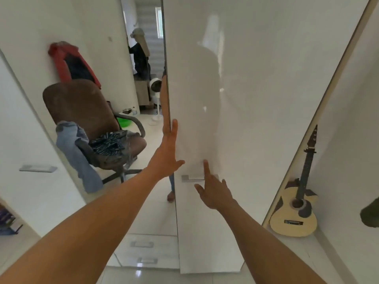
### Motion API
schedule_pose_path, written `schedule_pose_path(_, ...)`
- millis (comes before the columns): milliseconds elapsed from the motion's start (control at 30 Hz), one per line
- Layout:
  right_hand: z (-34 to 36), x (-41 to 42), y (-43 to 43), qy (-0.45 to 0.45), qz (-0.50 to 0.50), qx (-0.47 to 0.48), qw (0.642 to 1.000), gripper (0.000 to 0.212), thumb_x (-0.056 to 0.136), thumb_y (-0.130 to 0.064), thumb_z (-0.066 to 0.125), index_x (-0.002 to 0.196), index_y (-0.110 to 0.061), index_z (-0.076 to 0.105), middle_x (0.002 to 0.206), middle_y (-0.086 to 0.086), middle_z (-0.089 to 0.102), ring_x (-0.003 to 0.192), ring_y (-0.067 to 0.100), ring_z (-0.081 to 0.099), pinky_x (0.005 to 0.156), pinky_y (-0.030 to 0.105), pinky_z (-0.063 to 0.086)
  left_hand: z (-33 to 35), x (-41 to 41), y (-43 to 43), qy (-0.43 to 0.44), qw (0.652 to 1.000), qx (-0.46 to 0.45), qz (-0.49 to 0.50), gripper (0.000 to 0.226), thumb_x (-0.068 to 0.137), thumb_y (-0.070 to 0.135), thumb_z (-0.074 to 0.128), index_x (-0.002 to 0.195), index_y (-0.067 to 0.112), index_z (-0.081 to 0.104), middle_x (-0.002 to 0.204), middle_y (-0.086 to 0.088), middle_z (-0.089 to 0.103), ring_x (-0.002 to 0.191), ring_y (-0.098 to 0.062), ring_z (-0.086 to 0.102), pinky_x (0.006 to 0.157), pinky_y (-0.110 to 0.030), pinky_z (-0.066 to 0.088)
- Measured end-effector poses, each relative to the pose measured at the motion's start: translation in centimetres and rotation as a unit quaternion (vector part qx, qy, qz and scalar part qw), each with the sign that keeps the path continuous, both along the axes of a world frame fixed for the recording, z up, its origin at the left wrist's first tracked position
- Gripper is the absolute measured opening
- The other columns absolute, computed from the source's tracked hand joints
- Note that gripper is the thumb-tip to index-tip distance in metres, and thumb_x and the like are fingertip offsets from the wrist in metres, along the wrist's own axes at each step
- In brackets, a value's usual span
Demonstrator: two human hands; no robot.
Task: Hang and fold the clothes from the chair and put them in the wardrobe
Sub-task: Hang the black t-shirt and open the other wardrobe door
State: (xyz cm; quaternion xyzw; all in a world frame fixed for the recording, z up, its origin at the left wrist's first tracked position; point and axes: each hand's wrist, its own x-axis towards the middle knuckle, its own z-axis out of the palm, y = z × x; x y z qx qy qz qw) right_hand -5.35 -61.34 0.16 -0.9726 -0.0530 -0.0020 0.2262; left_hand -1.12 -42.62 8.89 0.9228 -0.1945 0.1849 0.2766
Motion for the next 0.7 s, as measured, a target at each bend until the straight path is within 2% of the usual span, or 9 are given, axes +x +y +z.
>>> schedule_pose_path(133, 0.2, 0.0, -0.9, -0.028, 0.022, -0.002, 0.999, 0.084, 0.101, -0.048, 0.038, 0.150, -0.031, -0.029, 0.130, 0.018, 0.059, 0.119, 0.033, 0.056, 0.114, 0.052, 0.028, 0.0, -0.6, -0.9, 0.007, 0.998, 0.016, 0.060, 0.146, 0.076, 0.017, 0.086, 0.137, 0.050, -0.042, 0.163, -0.014, 0.017, 0.135, -0.034, 0.046, 0.109, -0.051, 0.040)
schedule_pose_path(233, 0.0, -0.5, -1.5, -0.039, 0.025, -0.010, 0.999, 0.081, 0.101, -0.050, 0.034, 0.150, -0.033, -0.029, 0.129, 0.017, 0.059, 0.116, 0.032, 0.058, 0.114, 0.053, 0.029, -0.1, -1.6, -1.8, 0.003, 0.996, 0.012, 0.090, 0.143, 0.080, 0.017, 0.083, 0.134, 0.051, -0.044, 0.152, -0.014, 0.032, 0.129, -0.031, 0.049, 0.104, -0.047, 0.044)
schedule_pose_path(333, -0.4, -1.9, -1.9, -0.055, 0.029, 0.007, 0.998, 0.079, 0.102, -0.050, 0.033, 0.150, -0.035, -0.027, 0.128, 0.013, 0.060, 0.112, 0.030, 0.062, 0.115, 0.055, 0.028, -0.5, -3.0, -2.4, -0.011, 0.993, 0.012, 0.116, 0.142, 0.080, 0.019, 0.083, 0.135, 0.048, -0.045, 0.149, -0.014, 0.033, 0.126, -0.031, 0.050, 0.099, -0.045, 0.049)
schedule_pose_path(500, -1.3, -4.5, -2.5, -0.086, 0.019, 0.031, 0.996, 0.074, 0.100, -0.058, 0.027, 0.149, -0.043, -0.027, 0.128, 0.011, 0.061, 0.114, 0.029, 0.061, 0.116, 0.057, 0.024, -0.6, -6.8, -2.8, 0.001, 0.994, 0.003, 0.113, 0.132, 0.083, 0.020, 0.080, 0.142, 0.041, -0.036, 0.159, -0.014, 0.022, 0.134, -0.034, 0.047, 0.103, -0.049, 0.046)
schedule_pose_path(633, -2.0, -7.7, -3.0, -0.116, 0.012, 0.064, 0.991, 0.068, 0.098, -0.064, 0.019, 0.149, -0.047, -0.022, 0.126, 0.003, 0.065, 0.120, 0.022, 0.059, 0.117, 0.057, 0.022, -1.4, -10.5, -3.1, -0.025, 0.996, -0.015, 0.079, 0.131, 0.084, 0.024, 0.079, 0.140, 0.052, -0.036, 0.154, -0.013, 0.030, 0.127, -0.033, 0.052, 0.099, -0.051, 0.049)
schedule_pose_path(700, -2.2, -9.4, -3.8, -0.119, 0.005, 0.077, 0.990, 0.065, 0.098, -0.065, 0.019, 0.148, -0.052, -0.019, 0.126, -0.002, 0.065, 0.122, 0.019, 0.058, 0.117, 0.056, 0.020, -2.3, -12.3, -3.1, -0.014, 0.997, -0.043, 0.066, 0.126, 0.085, 0.030, 0.078, 0.145, 0.051, -0.031, 0.153, -0.009, 0.035, 0.122, -0.029, 0.056, 0.096, -0.052, 0.054)
